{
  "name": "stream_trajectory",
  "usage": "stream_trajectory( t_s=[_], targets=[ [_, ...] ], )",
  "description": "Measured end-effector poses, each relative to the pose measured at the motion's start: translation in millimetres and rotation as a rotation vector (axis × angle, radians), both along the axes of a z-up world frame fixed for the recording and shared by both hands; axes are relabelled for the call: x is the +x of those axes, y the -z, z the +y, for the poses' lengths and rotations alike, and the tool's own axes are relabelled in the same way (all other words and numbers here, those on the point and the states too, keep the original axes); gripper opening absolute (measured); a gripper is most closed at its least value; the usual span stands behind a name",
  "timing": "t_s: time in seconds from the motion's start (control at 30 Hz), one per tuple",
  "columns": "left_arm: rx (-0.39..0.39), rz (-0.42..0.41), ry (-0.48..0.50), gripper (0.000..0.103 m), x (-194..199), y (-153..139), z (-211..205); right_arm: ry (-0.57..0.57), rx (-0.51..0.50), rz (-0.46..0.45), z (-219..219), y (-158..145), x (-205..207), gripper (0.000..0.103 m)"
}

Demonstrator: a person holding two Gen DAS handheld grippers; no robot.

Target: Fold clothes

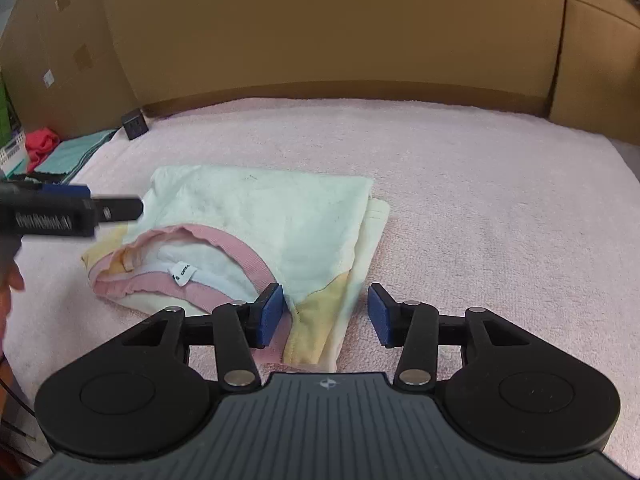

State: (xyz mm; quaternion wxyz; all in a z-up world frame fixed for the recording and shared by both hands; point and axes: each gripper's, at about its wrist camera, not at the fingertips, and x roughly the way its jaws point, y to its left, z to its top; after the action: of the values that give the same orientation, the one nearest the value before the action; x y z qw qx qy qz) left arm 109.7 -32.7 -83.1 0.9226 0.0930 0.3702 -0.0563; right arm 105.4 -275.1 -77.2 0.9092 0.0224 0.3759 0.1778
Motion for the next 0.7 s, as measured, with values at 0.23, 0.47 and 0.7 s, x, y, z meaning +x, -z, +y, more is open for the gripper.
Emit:
stream_trajectory(
  t_s=[0.23,0.47,0.7],
  targets=[
    [-0.033,-0.020,-0.047,0.101,-6,-12,11,-0.046,-0.054,-0.125,19,-22,-25,0.059],
    [-0.184,-0.035,-0.001,0.103,-19,-24,31,-0.072,0.020,-0.136,26,-22,-22,0.075],
    [-0.105,0.029,0.097,0.101,-12,-1,9,-0.129,-0.011,-0.084,30,-14,-6,0.007]
  ],
)
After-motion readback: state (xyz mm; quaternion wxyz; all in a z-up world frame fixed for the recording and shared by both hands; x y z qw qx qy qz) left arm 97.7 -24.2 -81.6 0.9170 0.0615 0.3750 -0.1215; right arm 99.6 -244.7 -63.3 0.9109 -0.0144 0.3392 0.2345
